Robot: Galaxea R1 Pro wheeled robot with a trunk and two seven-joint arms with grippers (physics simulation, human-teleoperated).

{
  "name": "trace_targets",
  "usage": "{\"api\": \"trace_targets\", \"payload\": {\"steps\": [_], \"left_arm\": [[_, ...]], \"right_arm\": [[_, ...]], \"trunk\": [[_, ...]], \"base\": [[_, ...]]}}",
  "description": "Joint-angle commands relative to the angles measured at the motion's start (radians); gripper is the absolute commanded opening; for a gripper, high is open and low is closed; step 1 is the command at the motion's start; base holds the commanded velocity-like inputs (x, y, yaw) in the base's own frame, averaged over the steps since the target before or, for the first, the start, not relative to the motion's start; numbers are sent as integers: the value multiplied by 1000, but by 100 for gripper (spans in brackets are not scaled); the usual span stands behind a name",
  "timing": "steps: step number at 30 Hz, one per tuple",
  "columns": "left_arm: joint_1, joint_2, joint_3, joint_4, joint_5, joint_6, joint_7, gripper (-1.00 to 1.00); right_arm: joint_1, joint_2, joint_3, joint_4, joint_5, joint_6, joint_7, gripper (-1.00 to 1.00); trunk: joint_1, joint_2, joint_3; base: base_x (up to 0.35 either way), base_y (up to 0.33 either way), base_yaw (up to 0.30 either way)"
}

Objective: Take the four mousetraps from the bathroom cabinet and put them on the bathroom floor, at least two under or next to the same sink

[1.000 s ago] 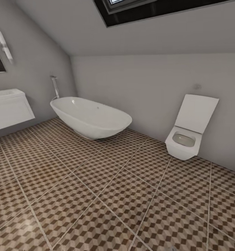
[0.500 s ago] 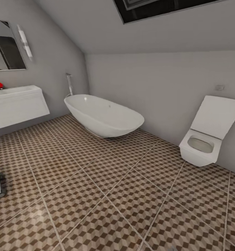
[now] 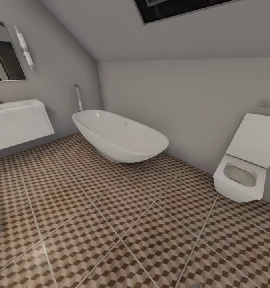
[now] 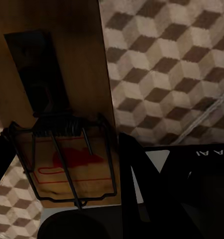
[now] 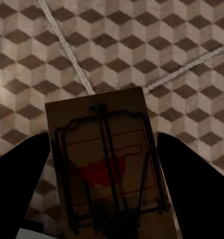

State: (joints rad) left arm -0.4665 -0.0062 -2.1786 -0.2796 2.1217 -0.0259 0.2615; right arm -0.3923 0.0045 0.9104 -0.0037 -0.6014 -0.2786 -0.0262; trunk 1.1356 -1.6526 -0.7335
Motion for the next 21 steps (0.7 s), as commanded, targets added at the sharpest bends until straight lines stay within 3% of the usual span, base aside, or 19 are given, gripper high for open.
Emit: {"api": "trace_targets", "payload": {"steps": [1, 9, 17, 21], "left_arm": [[-1, 0, -6, -3, 1, -2, 5, -100], [-1, 0, -6, -2, 1, -2, 5, -100], [-1, 0, -6, -2, 1, -2, 5, -100], [-1, 1, -6, -2, 1, -2, 5, -100]], "right_arm": [[0, 1, 8, 1, -6, -3, -3, -100], [0, 2, 8, 4, -9, -59, -3, -100], [0, 2, 8, 5, -9, -68, -3, -100], [1, 4, 8, 5, -9, -69, -4, -100]], "trunk": [[1, 0, -1], [1, 0, -1], [1, 0, -1], [1, 0, -1]], "base": [[334, 0, 0], [334, 0, 10], [334, 0, 24], [331, 0, 190]]}}
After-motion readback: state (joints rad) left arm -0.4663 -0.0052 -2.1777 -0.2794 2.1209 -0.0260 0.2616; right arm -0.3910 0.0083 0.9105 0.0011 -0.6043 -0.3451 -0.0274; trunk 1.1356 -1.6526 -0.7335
